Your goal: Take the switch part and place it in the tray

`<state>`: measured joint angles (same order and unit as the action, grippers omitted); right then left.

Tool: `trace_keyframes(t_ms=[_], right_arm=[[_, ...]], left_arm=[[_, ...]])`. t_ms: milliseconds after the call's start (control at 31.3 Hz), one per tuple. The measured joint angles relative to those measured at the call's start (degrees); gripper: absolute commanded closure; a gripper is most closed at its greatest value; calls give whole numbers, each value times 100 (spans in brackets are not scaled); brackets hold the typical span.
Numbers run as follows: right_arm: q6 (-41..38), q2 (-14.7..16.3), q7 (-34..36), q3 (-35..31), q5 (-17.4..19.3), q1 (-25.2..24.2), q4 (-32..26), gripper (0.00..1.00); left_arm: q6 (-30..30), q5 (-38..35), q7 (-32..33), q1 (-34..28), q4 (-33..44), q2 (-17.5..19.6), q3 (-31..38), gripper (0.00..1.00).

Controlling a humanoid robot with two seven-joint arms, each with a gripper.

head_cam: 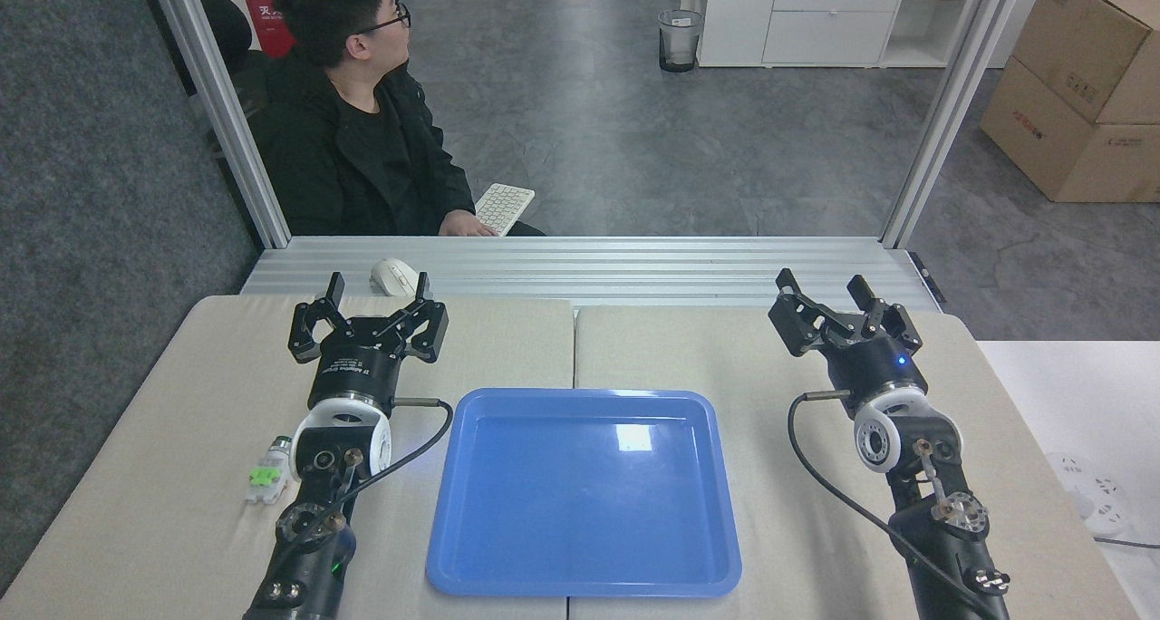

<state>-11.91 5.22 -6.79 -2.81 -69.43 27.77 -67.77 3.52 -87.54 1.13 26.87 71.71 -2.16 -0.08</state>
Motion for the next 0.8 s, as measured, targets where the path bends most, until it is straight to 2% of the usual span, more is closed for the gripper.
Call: trace_keyframes(t_ms=[799], right_arm=[[0, 1, -16, 19, -86, 0, 0, 0]], left_arm=[[-1, 1, 0, -14, 0, 4, 6, 0]])
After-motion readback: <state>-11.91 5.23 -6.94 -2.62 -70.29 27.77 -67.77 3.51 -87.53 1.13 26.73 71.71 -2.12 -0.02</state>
